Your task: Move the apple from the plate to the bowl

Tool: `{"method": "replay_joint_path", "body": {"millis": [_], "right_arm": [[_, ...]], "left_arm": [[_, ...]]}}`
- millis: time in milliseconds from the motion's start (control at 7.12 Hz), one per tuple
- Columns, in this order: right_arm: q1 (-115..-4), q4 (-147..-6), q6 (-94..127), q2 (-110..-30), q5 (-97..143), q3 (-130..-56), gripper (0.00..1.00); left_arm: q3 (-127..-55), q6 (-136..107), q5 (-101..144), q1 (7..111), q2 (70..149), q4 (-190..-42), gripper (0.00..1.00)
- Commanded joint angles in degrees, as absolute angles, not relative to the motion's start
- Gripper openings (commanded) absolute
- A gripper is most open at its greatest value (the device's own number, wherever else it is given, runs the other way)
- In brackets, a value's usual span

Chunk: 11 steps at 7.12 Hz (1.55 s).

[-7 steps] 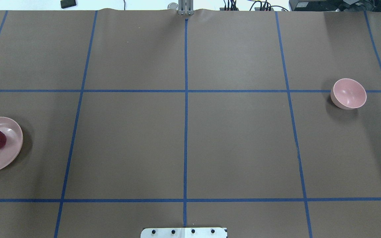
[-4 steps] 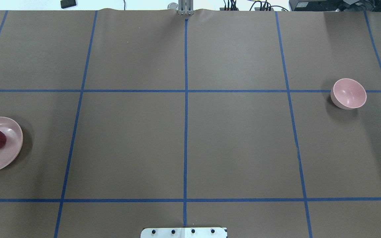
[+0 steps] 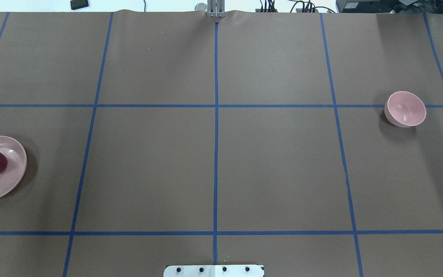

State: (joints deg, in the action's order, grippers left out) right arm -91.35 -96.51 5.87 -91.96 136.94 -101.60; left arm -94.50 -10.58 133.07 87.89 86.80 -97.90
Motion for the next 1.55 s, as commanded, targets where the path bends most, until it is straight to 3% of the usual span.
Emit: {"method": "replay_joint_path", "body": {"millis": [0, 421, 1405], "right_arm": [[-91.2, -93.1, 7.1, -91.0, 140.7, -100.1, 1.00], [-86.4, -79.7, 8.3, -88.0, 140.5, -91.5, 1.00], [-71.8, -79.5, 8.9, -77.3, 140.5, -78.4, 1.00]], "left_arm": [[-94.3, -10.8, 133.1, 87.8, 87.6, -103.1, 0.99], [-89.9, -10.4, 133.0, 87.7, 87.5, -109.4, 0.99], [-87.4, -14.7, 133.2, 87.7, 89.5, -112.9, 0.99]]}}
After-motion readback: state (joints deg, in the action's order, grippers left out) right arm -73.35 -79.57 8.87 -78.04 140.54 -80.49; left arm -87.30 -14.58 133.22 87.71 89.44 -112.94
